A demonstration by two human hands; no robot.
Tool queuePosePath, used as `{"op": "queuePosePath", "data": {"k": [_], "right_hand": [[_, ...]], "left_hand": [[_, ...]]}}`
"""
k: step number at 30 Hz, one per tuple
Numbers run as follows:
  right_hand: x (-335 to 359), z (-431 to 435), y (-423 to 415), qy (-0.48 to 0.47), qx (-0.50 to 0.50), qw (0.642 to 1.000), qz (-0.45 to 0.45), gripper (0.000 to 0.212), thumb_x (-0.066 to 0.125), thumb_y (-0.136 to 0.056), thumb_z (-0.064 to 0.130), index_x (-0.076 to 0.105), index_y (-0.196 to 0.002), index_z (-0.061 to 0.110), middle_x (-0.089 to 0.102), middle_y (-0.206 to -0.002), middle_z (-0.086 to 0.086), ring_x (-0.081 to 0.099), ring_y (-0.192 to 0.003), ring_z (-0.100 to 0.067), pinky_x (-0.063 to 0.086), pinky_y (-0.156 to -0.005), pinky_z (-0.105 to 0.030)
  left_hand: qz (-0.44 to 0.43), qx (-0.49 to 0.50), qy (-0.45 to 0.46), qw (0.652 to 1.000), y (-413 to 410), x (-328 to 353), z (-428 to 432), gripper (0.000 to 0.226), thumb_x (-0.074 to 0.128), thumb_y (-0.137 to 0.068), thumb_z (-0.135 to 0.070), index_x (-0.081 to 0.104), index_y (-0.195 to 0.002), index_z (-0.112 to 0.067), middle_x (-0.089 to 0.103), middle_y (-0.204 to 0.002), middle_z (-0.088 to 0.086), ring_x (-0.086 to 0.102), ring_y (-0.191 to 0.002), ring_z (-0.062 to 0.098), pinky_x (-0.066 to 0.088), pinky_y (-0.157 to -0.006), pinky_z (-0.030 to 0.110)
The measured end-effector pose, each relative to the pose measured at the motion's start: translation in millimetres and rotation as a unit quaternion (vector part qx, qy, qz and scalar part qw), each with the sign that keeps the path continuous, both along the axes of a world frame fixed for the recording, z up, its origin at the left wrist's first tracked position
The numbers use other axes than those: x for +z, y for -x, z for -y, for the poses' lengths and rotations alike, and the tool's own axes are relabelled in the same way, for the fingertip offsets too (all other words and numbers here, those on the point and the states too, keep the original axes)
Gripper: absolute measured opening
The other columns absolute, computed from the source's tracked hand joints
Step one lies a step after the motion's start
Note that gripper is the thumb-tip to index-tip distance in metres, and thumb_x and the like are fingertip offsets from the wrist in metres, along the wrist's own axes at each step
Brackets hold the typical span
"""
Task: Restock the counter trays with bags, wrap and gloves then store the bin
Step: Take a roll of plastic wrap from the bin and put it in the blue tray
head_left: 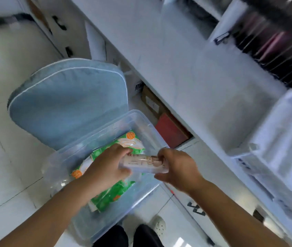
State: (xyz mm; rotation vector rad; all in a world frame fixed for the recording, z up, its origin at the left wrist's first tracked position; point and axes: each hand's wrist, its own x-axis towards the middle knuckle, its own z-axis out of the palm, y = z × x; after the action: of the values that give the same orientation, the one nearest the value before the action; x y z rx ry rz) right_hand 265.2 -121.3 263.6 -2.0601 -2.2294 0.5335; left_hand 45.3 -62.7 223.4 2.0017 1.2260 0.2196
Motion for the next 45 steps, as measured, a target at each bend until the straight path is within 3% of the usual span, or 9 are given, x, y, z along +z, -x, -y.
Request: {"op": "queuePosePath", "data": {"k": [5,12,19,23,28,32,35,41,45], "right_hand": [[53.6,59.4,-61.3,-0.109,-0.068,0.991,0.031,0.054,0.085,-0.051,0.036,0.060,-0.095,0.015,0.070,-0.083,-0.002,0.063,-0.066,-0.022,0.051,-0.059,-0.032],[108.1,165.1,-152.8,-0.148,-0.173,0.968,0.108,0.065,0.084,-0.053,0.042,0.063,-0.107,0.014,0.065,-0.096,-0.005,0.062,-0.081,-0.025,0.053,-0.069,-0.036],[141.7,280.8,-254.5,-0.151,-0.277,0.936,0.157,0.062,0.086,-0.051,0.043,0.063,-0.102,0.017,0.067,-0.085,0.001,0.062,-0.072,-0.023,0.051,-0.063,-0.032],[139.9,336.0,-323.3,-0.143,-0.319,0.917,0.194,0.064,0.086,-0.053,0.041,0.064,-0.106,0.013,0.067,-0.086,-0.003,0.064,-0.074,-0.029,0.052,-0.064,-0.036],[114.9,366.8,-383.3,-0.054,-0.276,0.931,0.233,0.062,0.063,-0.080,0.048,0.047,-0.130,0.015,0.060,-0.112,-0.005,0.057,-0.100,-0.029,0.043,-0.086,-0.039],[92.3,369.6,-401.3,-0.018,-0.243,0.942,0.231,0.053,0.050,-0.086,0.041,0.039,-0.132,0.019,0.051,-0.120,-0.002,0.048,-0.107,-0.025,0.036,-0.092,-0.036],[84.4,369.4,-409.9,-0.005,-0.251,0.948,0.196,0.050,0.048,-0.087,0.040,0.038,-0.132,0.021,0.049,-0.121,0.001,0.045,-0.110,-0.022,0.035,-0.094,-0.033],[83.6,368.6,-415.0,0.001,-0.248,0.953,0.175,0.046,0.051,-0.089,0.034,0.042,-0.132,0.020,0.051,-0.124,0.000,0.047,-0.110,-0.022,0.038,-0.095,-0.033],[97.6,358.1,-403.6,-0.020,-0.229,0.953,0.199,0.038,0.059,-0.084,0.021,0.056,-0.121,0.016,0.060,-0.115,-0.005,0.054,-0.101,-0.028,0.045,-0.084,-0.037]], "left_hand": [[0.056,-0.094,-0.056,0.992,-80.9,63.2,11.9,0.056,0.078,-0.061,-0.016,0.062,-0.114,-0.022,0.055,-0.108,-0.001,0.055,-0.101,0.017,0.043,-0.087,0.026],[0.122,-0.203,-0.117,0.965,-204.0,128.2,70.7,0.055,0.080,-0.060,-0.011,0.064,-0.112,-0.021,0.054,-0.107,-0.004,0.056,-0.101,0.016,0.047,-0.089,0.033],[0.159,-0.294,-0.180,0.925,-326.4,155.7,151.1,0.059,0.076,-0.070,-0.021,0.052,-0.123,-0.031,0.045,-0.115,-0.018,0.047,-0.096,0.000,0.040,-0.076,0.018],[0.154,-0.289,-0.191,0.925,-372.6,149.9,181.8,0.057,0.064,-0.081,-0.029,0.040,-0.133,-0.028,0.042,-0.133,-0.012,0.041,-0.119,0.004,0.036,-0.088,0.018],[0.133,-0.275,-0.173,0.936,-400.9,136.2,204.7,0.049,0.061,-0.084,-0.025,0.045,-0.131,-0.025,0.044,-0.132,-0.011,0.045,-0.116,0.007,0.041,-0.091,0.023],[0.122,-0.249,-0.173,0.945,-410.6,131.0,210.5,0.046,0.061,-0.084,-0.024,0.048,-0.128,-0.027,0.044,-0.129,-0.014,0.044,-0.112,0.002,0.045,-0.089,0.026],[0.118,-0.236,-0.176,0.949,-415.5,129.0,211.3,0.042,0.061,-0.084,-0.022,0.052,-0.124,-0.026,0.044,-0.127,-0.015,0.040,-0.105,-0.004,0.041,-0.086,0.021],[0.119,-0.225,-0.180,0.950,-420.3,128.1,212.1,0.037,0.061,-0.083,-0.018,0.056,-0.119,-0.023,0.045,-0.121,-0.017,0.042,-0.105,-0.003,0.039,-0.087,0.021],[0.114,-0.220,-0.180,0.952,-410.2,127.2,204.4,0.035,0.062,-0.084,-0.019,0.057,-0.118,-0.026,0.042,-0.117,-0.023,0.043,-0.104,-0.004,0.037,-0.085,0.019]]}}
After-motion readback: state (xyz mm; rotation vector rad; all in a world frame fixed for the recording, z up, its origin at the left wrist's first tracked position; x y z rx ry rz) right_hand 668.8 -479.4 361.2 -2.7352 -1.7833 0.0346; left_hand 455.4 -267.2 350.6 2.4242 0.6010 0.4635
